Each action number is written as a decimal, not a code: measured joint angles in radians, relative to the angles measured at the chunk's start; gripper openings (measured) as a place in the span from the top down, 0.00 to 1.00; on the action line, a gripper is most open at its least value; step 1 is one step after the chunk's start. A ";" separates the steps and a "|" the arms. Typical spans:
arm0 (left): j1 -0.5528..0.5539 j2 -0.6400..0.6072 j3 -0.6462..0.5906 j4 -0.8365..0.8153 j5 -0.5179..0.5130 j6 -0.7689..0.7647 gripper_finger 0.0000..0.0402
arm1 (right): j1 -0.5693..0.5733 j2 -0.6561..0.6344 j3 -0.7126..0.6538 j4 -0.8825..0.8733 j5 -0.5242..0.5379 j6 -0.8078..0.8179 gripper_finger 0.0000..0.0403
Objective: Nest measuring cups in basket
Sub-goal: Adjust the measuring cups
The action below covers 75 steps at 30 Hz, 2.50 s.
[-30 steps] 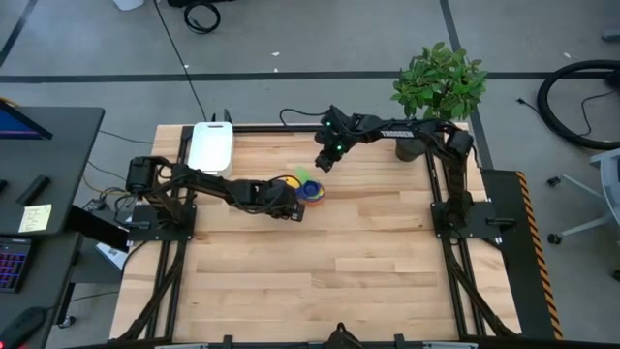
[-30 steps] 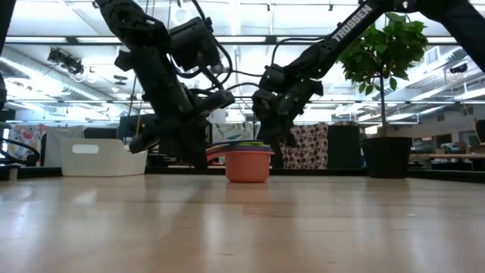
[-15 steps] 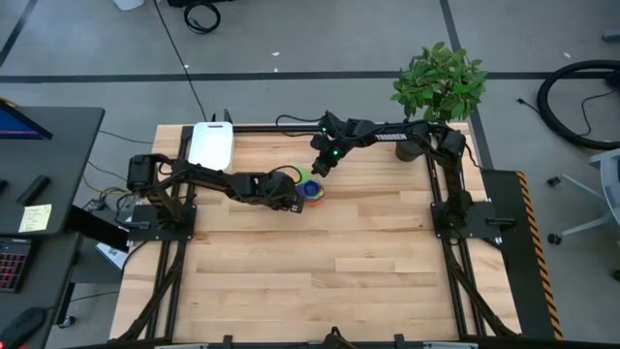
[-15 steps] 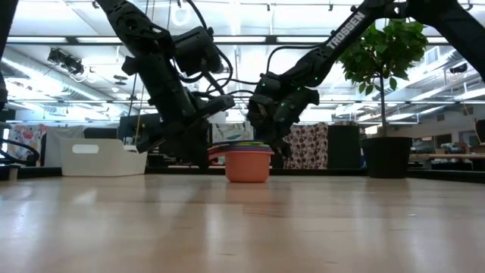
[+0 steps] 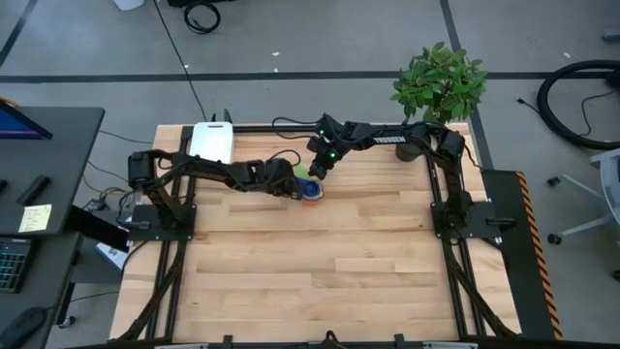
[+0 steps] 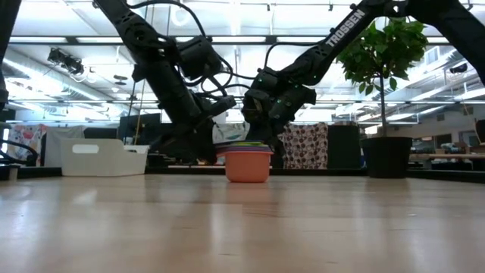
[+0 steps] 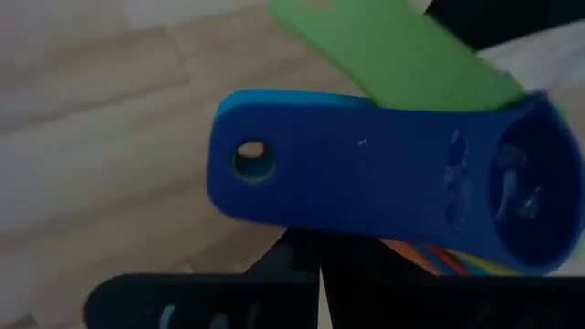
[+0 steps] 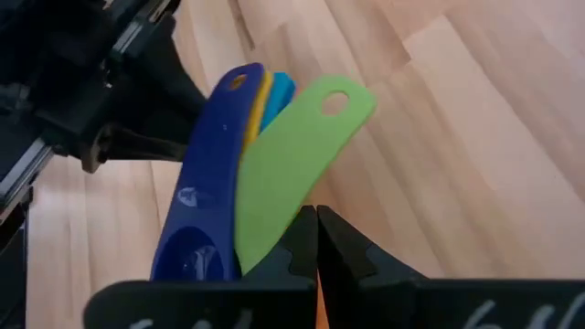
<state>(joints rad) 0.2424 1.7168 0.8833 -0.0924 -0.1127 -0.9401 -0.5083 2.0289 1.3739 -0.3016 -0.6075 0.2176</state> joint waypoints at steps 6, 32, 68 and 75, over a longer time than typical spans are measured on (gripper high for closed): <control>0.036 0.000 0.000 0.068 0.009 0.037 0.99 | 0.001 0.000 0.000 0.016 -0.014 0.000 0.99; 0.028 -0.166 0.001 -0.093 0.034 -0.001 0.99 | -0.108 -0.169 -0.001 -0.095 0.117 -0.059 0.99; 0.074 -0.177 0.000 -0.132 0.100 -0.355 0.54 | 0.004 -0.510 0.000 -0.308 0.296 -0.090 0.99; 0.075 -0.152 0.000 -0.129 0.067 -0.474 0.54 | 0.004 -0.510 0.000 -0.309 0.294 -0.090 0.99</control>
<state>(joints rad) 0.3171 1.5650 0.8829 -0.2210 -0.0454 -1.4144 -0.5041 1.5192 1.3739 -0.6102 -0.3132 0.1276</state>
